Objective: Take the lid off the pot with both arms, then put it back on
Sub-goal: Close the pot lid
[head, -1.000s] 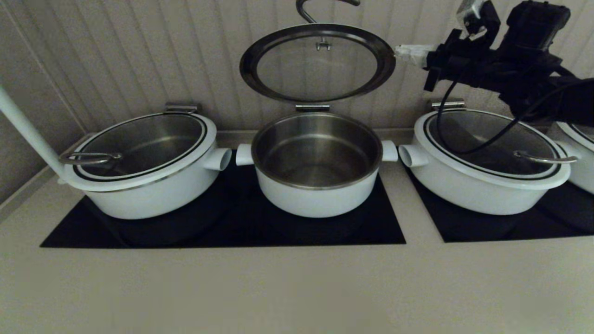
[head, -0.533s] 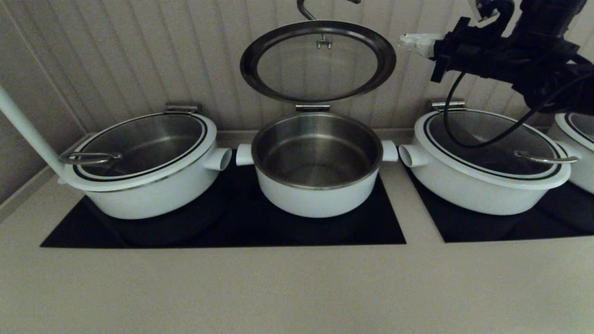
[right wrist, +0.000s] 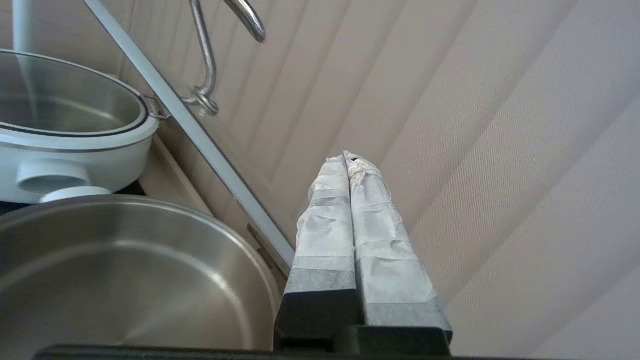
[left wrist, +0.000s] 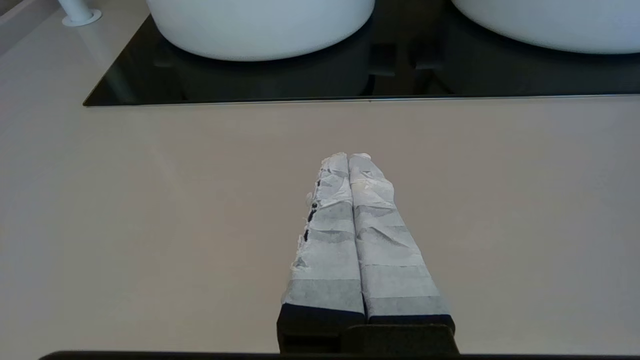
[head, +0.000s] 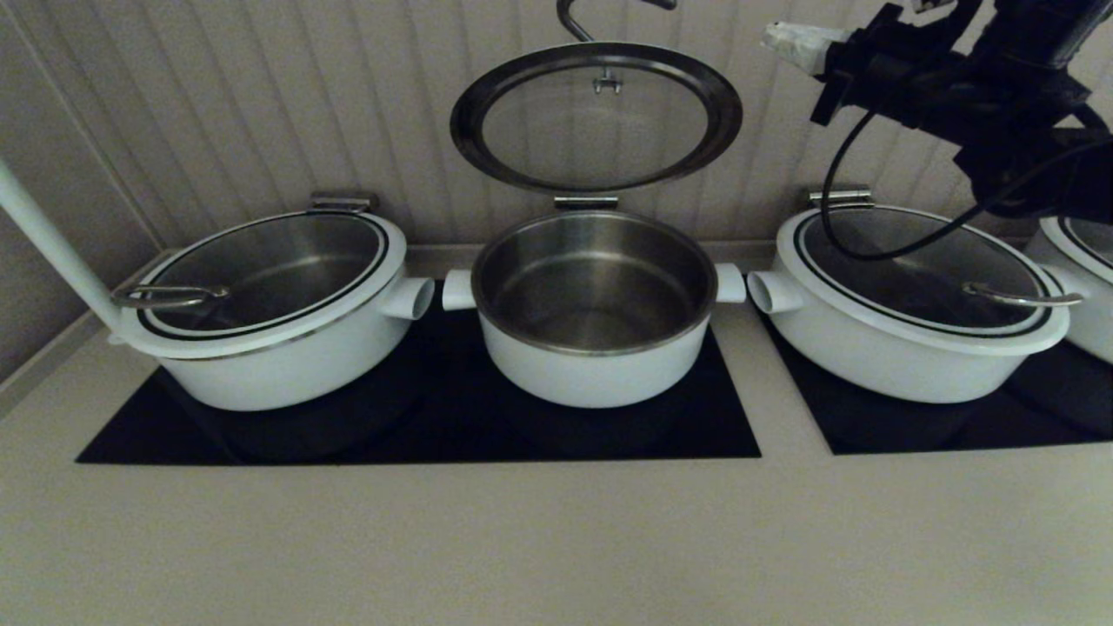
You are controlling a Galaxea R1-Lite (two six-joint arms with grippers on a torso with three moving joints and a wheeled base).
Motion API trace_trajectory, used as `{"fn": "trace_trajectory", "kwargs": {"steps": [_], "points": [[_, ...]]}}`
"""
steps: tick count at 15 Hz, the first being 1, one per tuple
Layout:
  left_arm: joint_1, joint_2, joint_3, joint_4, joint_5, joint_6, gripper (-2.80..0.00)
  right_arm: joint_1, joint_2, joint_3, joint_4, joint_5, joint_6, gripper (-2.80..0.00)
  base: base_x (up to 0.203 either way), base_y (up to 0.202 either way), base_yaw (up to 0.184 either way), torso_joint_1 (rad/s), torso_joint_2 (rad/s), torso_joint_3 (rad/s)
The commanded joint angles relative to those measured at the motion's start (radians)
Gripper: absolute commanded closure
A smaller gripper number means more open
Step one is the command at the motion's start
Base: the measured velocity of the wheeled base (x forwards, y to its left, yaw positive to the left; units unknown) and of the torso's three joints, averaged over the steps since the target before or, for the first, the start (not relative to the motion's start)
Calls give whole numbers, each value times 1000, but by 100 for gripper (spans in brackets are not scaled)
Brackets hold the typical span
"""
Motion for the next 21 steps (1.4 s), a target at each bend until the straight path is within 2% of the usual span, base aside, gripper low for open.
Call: {"fn": "trace_trajectory", "kwargs": {"steps": [1,8,14,21], "points": [[0,0,0,0,0,0,0,11,56,0,-50,2,-3,0,0,0,0,0,0,0],[0,1,0,0,0,0,0,38,114,0,-116,3,-47,0,0,0,0,0,0,0],[0,0,0,0,0,0,0,54,109,4,-94,9,-47,0,0,0,0,0,0,0],[0,0,0,0,0,0,0,60,70,4,17,37,-47,0,0,0,0,0,0,0]]}}
